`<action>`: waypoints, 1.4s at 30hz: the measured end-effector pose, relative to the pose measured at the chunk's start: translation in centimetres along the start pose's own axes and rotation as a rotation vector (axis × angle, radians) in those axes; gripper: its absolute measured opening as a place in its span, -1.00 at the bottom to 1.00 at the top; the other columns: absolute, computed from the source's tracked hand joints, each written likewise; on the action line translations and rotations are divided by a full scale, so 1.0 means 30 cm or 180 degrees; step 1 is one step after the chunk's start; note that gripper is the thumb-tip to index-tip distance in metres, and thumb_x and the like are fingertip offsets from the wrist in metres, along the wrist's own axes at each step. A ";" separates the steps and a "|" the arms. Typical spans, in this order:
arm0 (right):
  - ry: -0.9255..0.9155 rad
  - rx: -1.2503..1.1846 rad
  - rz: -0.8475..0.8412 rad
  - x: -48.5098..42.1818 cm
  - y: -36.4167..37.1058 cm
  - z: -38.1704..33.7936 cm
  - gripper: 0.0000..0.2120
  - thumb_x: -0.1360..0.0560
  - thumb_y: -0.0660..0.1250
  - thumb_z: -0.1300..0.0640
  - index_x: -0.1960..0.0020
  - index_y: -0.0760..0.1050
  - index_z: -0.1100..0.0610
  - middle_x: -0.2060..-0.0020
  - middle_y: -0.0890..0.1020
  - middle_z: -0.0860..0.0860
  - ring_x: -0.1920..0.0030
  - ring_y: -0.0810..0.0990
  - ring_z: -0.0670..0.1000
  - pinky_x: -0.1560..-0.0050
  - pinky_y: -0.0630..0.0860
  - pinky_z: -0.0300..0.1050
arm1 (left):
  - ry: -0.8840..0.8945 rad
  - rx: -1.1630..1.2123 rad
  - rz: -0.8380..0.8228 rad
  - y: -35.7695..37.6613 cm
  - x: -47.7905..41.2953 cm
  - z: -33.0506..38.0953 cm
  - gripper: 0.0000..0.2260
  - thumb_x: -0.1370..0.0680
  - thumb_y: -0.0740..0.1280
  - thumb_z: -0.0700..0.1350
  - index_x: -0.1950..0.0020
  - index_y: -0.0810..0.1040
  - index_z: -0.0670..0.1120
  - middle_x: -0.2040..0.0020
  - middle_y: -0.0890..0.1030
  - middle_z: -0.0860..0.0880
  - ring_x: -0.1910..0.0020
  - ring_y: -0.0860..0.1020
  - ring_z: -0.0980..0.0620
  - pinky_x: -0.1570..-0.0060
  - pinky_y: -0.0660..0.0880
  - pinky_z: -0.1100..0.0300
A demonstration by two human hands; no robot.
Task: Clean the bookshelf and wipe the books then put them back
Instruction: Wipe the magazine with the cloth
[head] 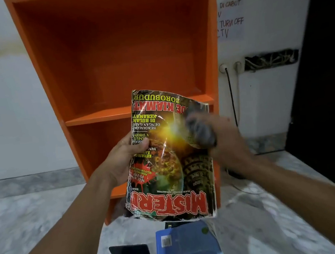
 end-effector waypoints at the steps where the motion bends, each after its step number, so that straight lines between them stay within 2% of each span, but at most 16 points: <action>1: -0.0228 0.0144 -0.0398 0.083 0.079 -0.015 -0.59 -0.49 0.35 0.20 -0.27 0.44 -0.12 -0.13 0.56 -0.09 -0.13 0.48 -0.07 -0.08 0.54 0.08 | 0.0029 -0.0013 0.0020 -0.004 0.000 0.007 -0.65 -0.43 0.36 -0.20 -0.21 0.57 0.02 -0.08 0.68 -0.14 -0.06 0.63 -0.19 -0.11 0.53 -0.17; 3: -0.1007 0.0364 -0.1727 0.305 0.263 -0.103 -0.66 -0.55 0.28 0.14 -0.28 0.43 -0.13 -0.13 0.59 -0.05 -0.11 0.51 -0.04 -0.08 0.53 0.07 | 0.0067 -0.0014 0.0113 -0.036 0.004 0.010 -0.62 -0.43 0.37 -0.18 -0.25 0.54 0.01 -0.14 0.66 -0.16 -0.14 0.60 -0.24 -0.17 0.50 -0.22; 5: -0.1466 0.0483 -0.2566 0.453 0.345 -0.141 -0.52 -0.50 0.34 0.17 -0.34 0.36 -0.17 -0.18 0.58 -0.06 -0.14 0.53 0.00 -0.05 0.54 0.02 | 0.0062 -0.0016 0.0201 -0.082 0.007 0.002 -0.59 -0.44 0.37 -0.16 -0.29 0.52 0.01 -0.21 0.63 -0.19 -0.22 0.56 -0.28 -0.24 0.43 -0.29; 8: -0.0554 -0.0272 -0.1494 0.253 0.180 -0.112 -0.46 -0.35 0.40 0.10 -0.30 0.44 -0.14 -0.10 0.61 -0.14 -0.10 0.55 -0.11 -0.09 0.56 -0.06 | 0.0026 0.0047 0.0128 -0.097 0.017 -0.008 -0.62 -0.47 0.35 -0.15 -0.30 0.52 0.01 -0.22 0.62 -0.22 -0.20 0.57 -0.28 -0.21 0.47 -0.26; 12: -0.0103 -0.0631 0.0751 -0.059 -0.141 -0.117 -0.54 -0.44 0.39 0.11 -0.30 0.38 -0.04 0.21 0.60 -0.08 0.31 0.59 -0.12 0.37 0.59 -0.07 | -0.0114 0.0031 -0.0057 -0.029 0.022 -0.018 -0.64 -0.51 0.32 -0.08 -0.32 0.52 0.02 -0.17 0.65 -0.15 -0.10 0.64 -0.18 -0.04 0.56 -0.09; 15: 0.0356 -0.0771 0.0992 -0.147 -0.126 -0.120 -0.52 -0.52 0.37 0.13 -0.38 0.31 -0.03 0.08 0.58 -0.17 0.13 0.63 -0.09 0.22 0.62 -0.15 | -0.0156 0.0009 -0.0208 0.041 0.005 -0.013 -0.71 -0.55 0.29 -0.05 -0.27 0.55 0.04 -0.13 0.67 -0.15 -0.04 0.66 -0.17 -0.02 0.58 -0.07; 19: -0.0583 0.0328 -0.0738 0.109 0.232 -0.216 -0.36 -0.40 0.45 0.15 -0.39 0.31 -0.14 -0.30 0.41 -0.02 -0.25 0.41 0.08 -0.12 0.55 0.10 | -0.0150 0.0030 0.0025 0.013 -0.004 -0.012 -0.65 -0.55 0.31 -0.01 -0.34 0.52 0.02 -0.15 0.67 -0.14 0.03 0.68 -0.14 0.09 0.61 -0.04; 21: -0.1429 0.0548 -0.1889 0.306 0.385 -0.301 -0.49 -0.42 0.43 0.12 -0.33 0.40 -0.13 -0.21 0.49 -0.02 -0.17 0.45 0.06 -0.07 0.53 0.12 | -0.0191 0.0018 0.0091 -0.021 0.005 -0.027 -0.69 -0.57 0.30 0.00 -0.32 0.53 0.04 -0.12 0.69 -0.07 0.03 0.69 -0.11 0.06 0.60 -0.08; 23: -0.1440 0.0341 -0.2129 0.315 0.352 -0.326 -0.53 -0.37 0.43 0.15 -0.25 0.48 -0.08 -0.13 0.56 -0.04 -0.12 0.47 0.01 -0.07 0.50 0.06 | -0.0209 -0.0016 0.0187 -0.045 0.015 -0.036 -0.73 -0.60 0.27 0.01 -0.29 0.54 0.07 -0.14 0.68 -0.05 -0.02 0.69 -0.10 0.06 0.62 -0.07; 26: -0.0666 -0.0517 -0.0660 0.074 0.114 -0.283 -0.51 -0.28 0.49 0.18 -0.17 0.51 -0.07 -0.04 0.59 -0.07 -0.05 0.50 -0.05 -0.05 0.53 -0.02 | -0.0245 0.0151 0.0095 -0.034 0.027 -0.039 -0.68 -0.61 0.24 0.01 -0.36 0.50 0.03 -0.16 0.66 -0.13 -0.03 0.67 -0.15 0.07 0.60 -0.06; 28: -0.0213 -0.0326 0.0670 -0.084 -0.067 -0.212 -0.46 -0.30 0.47 0.27 -0.21 0.49 -0.07 -0.01 0.56 -0.01 0.01 0.48 -0.04 0.06 0.52 -0.08 | -0.0248 0.0254 -0.0032 -0.004 0.029 -0.037 -0.71 -0.61 0.23 0.02 -0.31 0.54 0.05 -0.14 0.66 -0.15 -0.04 0.66 -0.17 0.01 0.59 -0.09; 30: 0.0282 -0.0071 0.1157 -0.173 -0.108 -0.170 -0.44 -0.35 0.37 0.30 -0.30 0.46 -0.06 -0.01 0.51 0.03 0.04 0.45 -0.01 0.10 0.49 -0.17 | -0.0248 0.0345 -0.0116 0.039 0.023 -0.032 -0.69 -0.58 0.26 0.03 -0.31 0.55 0.05 -0.17 0.65 -0.18 -0.10 0.63 -0.21 -0.13 0.54 -0.19; 32: 0.0368 0.0396 0.0971 -0.158 -0.031 -0.189 -0.43 -0.40 0.38 0.24 -0.37 0.41 -0.06 -0.07 0.47 0.05 -0.04 0.44 0.03 0.01 0.52 -0.09 | -0.0201 0.0395 -0.0187 0.086 0.012 -0.021 -0.69 -0.57 0.27 0.01 -0.31 0.55 0.03 -0.19 0.64 -0.19 -0.11 0.62 -0.22 -0.17 0.52 -0.19; 34: -0.0188 0.0976 0.0578 -0.027 0.122 -0.268 -0.42 -0.40 0.42 0.15 -0.40 0.39 0.02 -0.16 0.49 0.12 -0.11 0.46 0.11 -0.03 0.53 0.04 | -0.0144 0.0515 -0.0054 0.085 0.000 -0.009 -0.71 -0.59 0.27 0.00 -0.29 0.57 0.01 -0.15 0.66 -0.18 -0.01 0.66 -0.16 -0.05 0.58 -0.11; 39: -0.1784 0.0896 -0.1715 0.469 0.474 -0.332 -0.69 -0.40 0.37 0.02 -0.14 0.52 -0.03 0.06 0.54 0.02 0.09 0.54 0.05 0.25 0.51 -0.09 | 0.0023 0.0740 0.0191 -0.009 0.010 0.026 -0.72 -0.63 0.21 0.02 -0.30 0.52 0.01 -0.27 0.59 -0.21 -0.22 0.57 -0.27 -0.23 0.44 -0.29; 42: -0.1738 0.0305 -0.1642 0.422 0.401 -0.322 -0.56 -0.29 0.39 -0.07 -0.16 0.50 -0.08 0.09 0.52 -0.02 0.15 0.51 -0.02 0.32 0.47 -0.17 | 0.0163 0.0705 0.0293 -0.041 0.004 0.056 -0.73 -0.63 0.21 0.00 -0.30 0.52 0.02 -0.25 0.61 -0.19 -0.22 0.57 -0.26 -0.21 0.47 -0.26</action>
Point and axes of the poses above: each hand's wrist, its own x-axis away from the middle knuckle, its own y-axis out of the palm, z = x × y, the point moved 9 cm from there along -x, towards the middle knuckle
